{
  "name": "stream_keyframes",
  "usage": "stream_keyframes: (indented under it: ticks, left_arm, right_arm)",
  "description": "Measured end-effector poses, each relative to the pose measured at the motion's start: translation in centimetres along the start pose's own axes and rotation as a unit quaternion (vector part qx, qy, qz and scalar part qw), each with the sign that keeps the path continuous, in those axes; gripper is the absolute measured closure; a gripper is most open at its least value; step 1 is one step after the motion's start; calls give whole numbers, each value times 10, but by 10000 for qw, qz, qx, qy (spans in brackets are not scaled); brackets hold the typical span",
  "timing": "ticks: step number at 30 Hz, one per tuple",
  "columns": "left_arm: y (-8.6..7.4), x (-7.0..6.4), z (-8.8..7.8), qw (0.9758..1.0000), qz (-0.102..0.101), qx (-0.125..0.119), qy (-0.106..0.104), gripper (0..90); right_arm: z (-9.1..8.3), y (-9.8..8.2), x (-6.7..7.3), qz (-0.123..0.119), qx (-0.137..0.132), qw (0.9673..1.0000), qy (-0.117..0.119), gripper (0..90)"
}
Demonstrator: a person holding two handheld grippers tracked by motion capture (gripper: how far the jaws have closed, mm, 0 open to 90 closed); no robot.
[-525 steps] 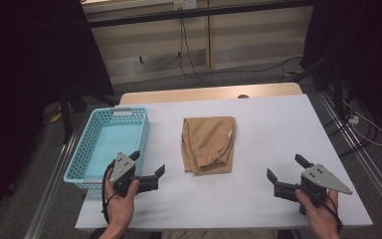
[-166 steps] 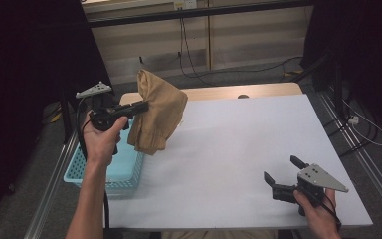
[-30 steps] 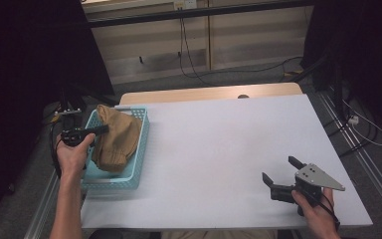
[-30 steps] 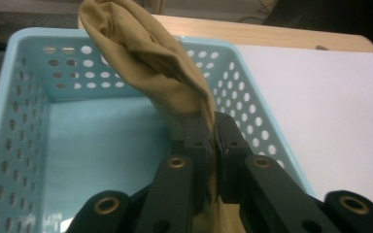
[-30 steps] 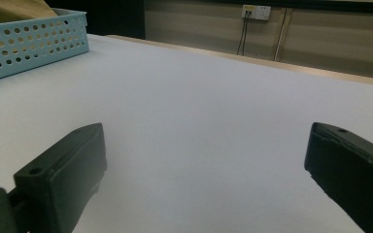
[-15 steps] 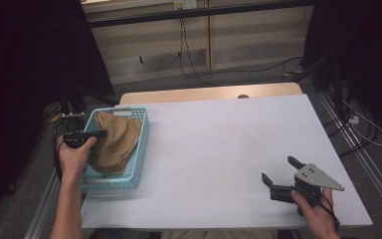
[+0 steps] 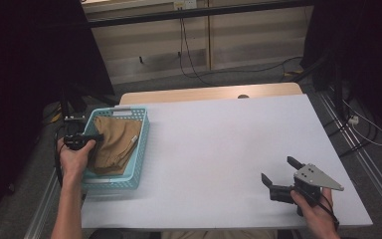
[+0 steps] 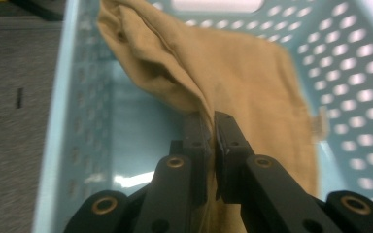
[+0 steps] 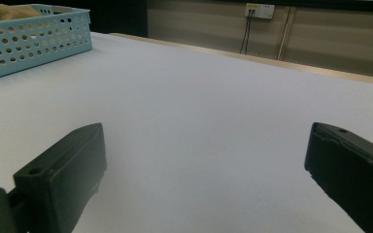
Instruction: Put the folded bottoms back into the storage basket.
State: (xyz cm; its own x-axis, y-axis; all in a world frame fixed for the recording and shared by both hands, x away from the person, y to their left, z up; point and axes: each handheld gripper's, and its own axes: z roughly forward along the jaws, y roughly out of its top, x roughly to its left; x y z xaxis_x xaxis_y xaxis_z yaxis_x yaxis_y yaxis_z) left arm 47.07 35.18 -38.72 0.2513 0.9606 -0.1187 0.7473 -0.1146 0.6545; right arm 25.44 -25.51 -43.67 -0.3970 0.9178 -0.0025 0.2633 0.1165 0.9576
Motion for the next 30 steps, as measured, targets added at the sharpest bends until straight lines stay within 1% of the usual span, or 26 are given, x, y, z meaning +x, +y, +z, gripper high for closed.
stream_keyframes:
  ticks: [2,3,5,6,7,8,10,11,12,15,16,17,19,21,22,23,24,26,29,30]
  left_arm:
    - [-1,2,3,9999,-91,-34,31,851]
    - [-2,4,4,10000,-55,-20,35,851]
    - [-3,6,6,9999,-132,-37,43,850]
    - [-4,8,7,9999,-142,-22,83,850]
    - [-5,11,8,9999,-118,37,79,849]
    - [-6,13,9,9998,-198,-8,76,848]
    - [-8,16,10,9998,-193,18,107,848]
    - [-9,17,11,9997,-205,55,155,848]
    - [-9,18,11,9996,-168,109,188,847]
    - [-8,14,14,9990,9,249,371,846]
    - [-8,13,15,9989,5,279,389,846]
    - [-8,13,16,9988,46,348,352,847]
    - [-9,13,19,9987,25,341,384,847]
    - [-10,14,21,9987,11,355,371,849]
    - [-10,14,21,9985,71,397,377,849]
    - [-10,13,22,9984,61,403,399,849]
    - [-10,13,23,9982,94,435,393,849]
    - [-11,13,26,9982,69,473,372,847]
    - [-12,14,29,9973,89,624,367,845]
    - [-13,13,30,9974,57,604,386,843]
  right_arm:
    - [0,0,0,3,17,10000,-5,14]
    - [0,0,0,4,19,10000,0,14]
    - [0,0,1,-10,17,10000,9,14]
    - [0,0,1,-12,16,10000,9,14]
    - [0,0,1,-13,20,10000,3,14]
    - [0,0,1,-13,21,10000,0,14]
    - [0,0,1,-9,23,10000,1,15]
    - [0,0,1,-7,20,10000,-2,15]
    - [0,0,1,-9,18,10000,1,15]
    - [0,0,1,-13,7,10000,1,15]
    - [0,0,1,-7,2,10000,2,15]
    - [0,0,1,-6,0,10000,3,16]
    - [0,0,1,-10,7,10000,13,15]
    - [0,0,1,-12,6,10000,25,16]
    - [0,0,1,-26,1,10000,23,16]
    - [0,0,1,-17,4,10000,21,16]
    - [0,0,1,-11,2,10000,14,16]
    - [0,0,1,-5,5,10000,3,16]
    - [0,0,1,-17,5,10000,15,16]
    - [0,0,1,-17,3,10000,16,16]
